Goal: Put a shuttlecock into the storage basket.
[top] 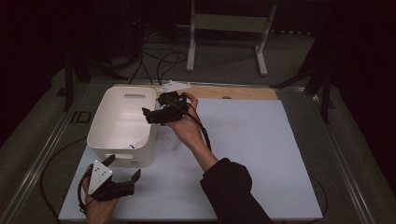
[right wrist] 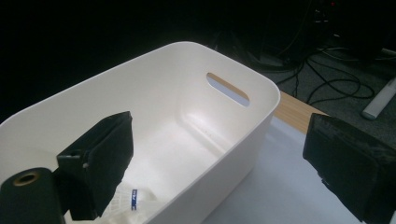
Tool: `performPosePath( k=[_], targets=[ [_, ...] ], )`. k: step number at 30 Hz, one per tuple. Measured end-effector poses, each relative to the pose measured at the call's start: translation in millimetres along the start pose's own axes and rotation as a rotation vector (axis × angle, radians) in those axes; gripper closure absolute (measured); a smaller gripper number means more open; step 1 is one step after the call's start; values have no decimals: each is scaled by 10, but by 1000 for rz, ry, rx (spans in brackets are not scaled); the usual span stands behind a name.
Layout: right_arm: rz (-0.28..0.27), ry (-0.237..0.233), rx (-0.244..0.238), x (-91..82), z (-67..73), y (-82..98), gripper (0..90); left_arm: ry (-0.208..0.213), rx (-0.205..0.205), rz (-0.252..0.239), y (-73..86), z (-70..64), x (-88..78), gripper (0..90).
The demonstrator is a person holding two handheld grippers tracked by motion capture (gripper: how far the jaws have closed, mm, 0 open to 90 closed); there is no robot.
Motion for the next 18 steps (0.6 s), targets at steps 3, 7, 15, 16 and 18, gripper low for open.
performPosePath(
  k=[3, 7, 15, 16, 18],
  targets=[
    [4, 5, 0, -8, -3, 12, 85, 0, 0, 0, 0, -1, 0, 0],
    [7, 6, -6, -29, -20, 38, 85, 0, 0, 0, 0, -1, 2, 0],
    [12, 17, -26, -52, -17, 91, 86, 0, 1, 1, 0, -1, 2, 0],
    [12, 17, -28, -55, -17, 100, 86, 0, 1, 1, 0, -1, 2, 0],
    [13, 14, -31, -62, -19, 114, 86, 0, 1, 1, 0, -1, 2, 0]
  ],
)
Point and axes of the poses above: each handheld gripper's, and its own axes: x roughly forward along the jaws, y roughly out of its underside, z roughly to its left, the point moved 2 cm from there along x, roughly forward along the jaws, and after that the axes turned 12 degrees about z, right-handed, at the moved point
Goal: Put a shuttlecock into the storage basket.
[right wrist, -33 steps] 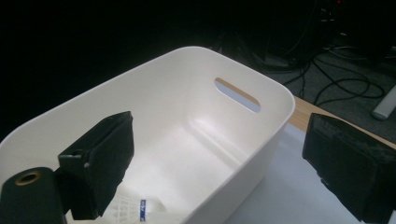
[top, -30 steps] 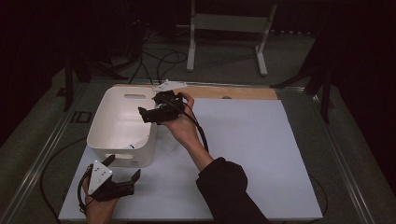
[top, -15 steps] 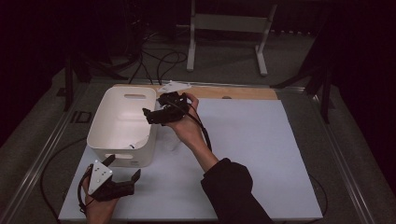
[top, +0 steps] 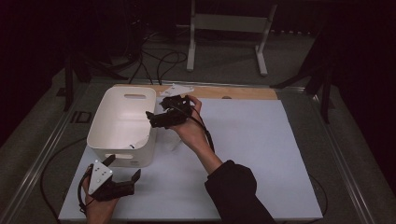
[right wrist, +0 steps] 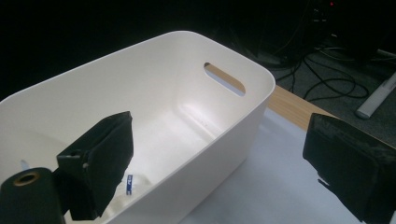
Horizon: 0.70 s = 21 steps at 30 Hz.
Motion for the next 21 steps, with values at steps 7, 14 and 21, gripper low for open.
performPosePath(
  k=[7, 14, 21],
  targets=[
    [8, 4, -3, -16, -15, 52, 85, -1, 1, 1, 1, -3, -2, 0],
    [22, 3, -2, -26, -25, 93, 86, -1, 1, 1, 1, -4, -4, 0],
    [25, 8, -11, -29, -38, 129, 86, -2, 4, 3, 0, 1, 0, 0]
  ],
)
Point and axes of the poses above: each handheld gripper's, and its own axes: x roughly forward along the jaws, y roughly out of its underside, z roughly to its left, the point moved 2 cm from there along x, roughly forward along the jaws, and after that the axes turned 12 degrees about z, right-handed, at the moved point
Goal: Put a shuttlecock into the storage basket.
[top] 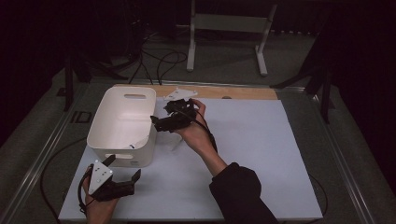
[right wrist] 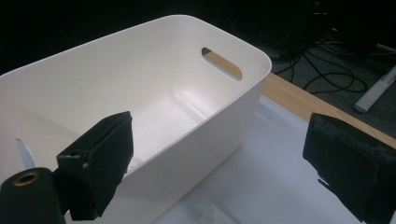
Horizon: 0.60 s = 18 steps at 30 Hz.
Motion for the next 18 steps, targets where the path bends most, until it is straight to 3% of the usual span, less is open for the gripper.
performPosePath(
  k=[18],
  targets=[
    [36, 7, -22, 9, -12, 103, 85, 3, -2, 2, 1, -6, -2, 0]
  ],
)
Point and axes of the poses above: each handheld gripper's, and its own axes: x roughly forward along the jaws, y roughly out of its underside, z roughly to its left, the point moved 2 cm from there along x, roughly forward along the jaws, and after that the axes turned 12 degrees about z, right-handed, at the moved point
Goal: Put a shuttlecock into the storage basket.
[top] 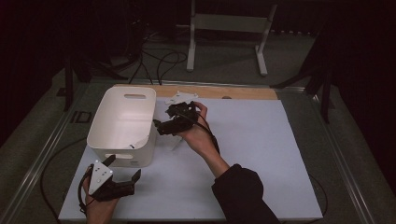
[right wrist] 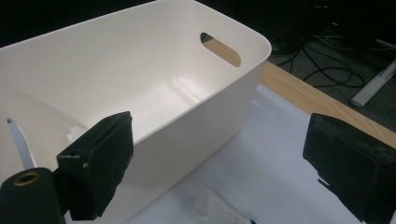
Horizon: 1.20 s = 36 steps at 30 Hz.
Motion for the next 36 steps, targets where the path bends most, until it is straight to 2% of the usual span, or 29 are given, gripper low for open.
performPosePath(
  k=[17, 34, 36],
  targets=[
    [28, 10, -27, 69, 30, 107, 85, 1, -1, -3, 0, -6, 3, 0],
    [66, 11, -27, 142, 6, 218, 76, -1, 0, -1, 4, -2, -4, 0],
    [72, 27, -24, 152, 3, 228, 75, -2, -3, -2, 5, -2, -5, 0]
  ],
)
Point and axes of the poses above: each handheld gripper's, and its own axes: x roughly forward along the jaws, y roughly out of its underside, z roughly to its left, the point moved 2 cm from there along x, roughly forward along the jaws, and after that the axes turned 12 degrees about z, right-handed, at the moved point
